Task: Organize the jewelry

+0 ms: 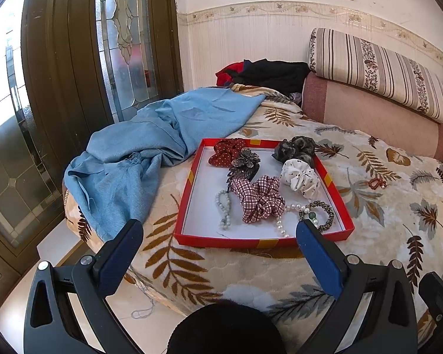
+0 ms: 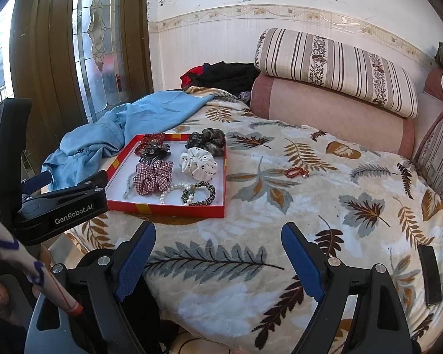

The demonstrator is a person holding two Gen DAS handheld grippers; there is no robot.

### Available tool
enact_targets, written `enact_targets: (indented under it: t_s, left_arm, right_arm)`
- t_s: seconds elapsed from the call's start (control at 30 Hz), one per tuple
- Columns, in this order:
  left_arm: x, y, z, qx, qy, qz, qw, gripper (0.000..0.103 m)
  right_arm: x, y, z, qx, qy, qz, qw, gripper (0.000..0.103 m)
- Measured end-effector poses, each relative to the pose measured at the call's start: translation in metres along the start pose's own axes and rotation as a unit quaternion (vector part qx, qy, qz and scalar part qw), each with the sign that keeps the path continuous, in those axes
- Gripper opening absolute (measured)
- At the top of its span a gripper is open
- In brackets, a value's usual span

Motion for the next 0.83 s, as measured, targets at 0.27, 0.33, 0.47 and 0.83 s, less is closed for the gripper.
enact_targets:
  t_s: [0.27,0.33,0.47,0.83]
  left_arm:
    - [-0.003,0.002,0.0,-0.001,-0.004,-0.001,1.0,0.103]
    - [-0.005,0.003,0.001,-0.001,-0.005,-0.001,1.0,0.103]
    - [-0.01,0.006,0.002,-0.004,-0.009,-0.003,0.9999,0.103]
    - [-0.026,0.004,-0.002,0.013,-0.022,0.002,0.9997,0.103]
  right_arm:
    - [-0.005,0.002,0.0,-0.003,-0.005,-0.002,1.0,0.09]
    - [-0.007,0.002,0.001,-0.003,-0.006,-0.002,1.0,0.09]
    - [-0.013,0.004,0.0,-0.005,-0.011,-0.004,1.0,0.09]
    - [-0.026,0.002,-0.001,0.004,-0.027,-0.002,1.0,0.09]
Point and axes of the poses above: each gripper's, at about its wrist camera, not at the fingertips, and x roughly the way its jaws point, y to its left, z to its top, the point moved 4 cm from there along x, roughly the way its jaws point, and after that the axes turned 15 degrees about y, right-handed, at the moved point
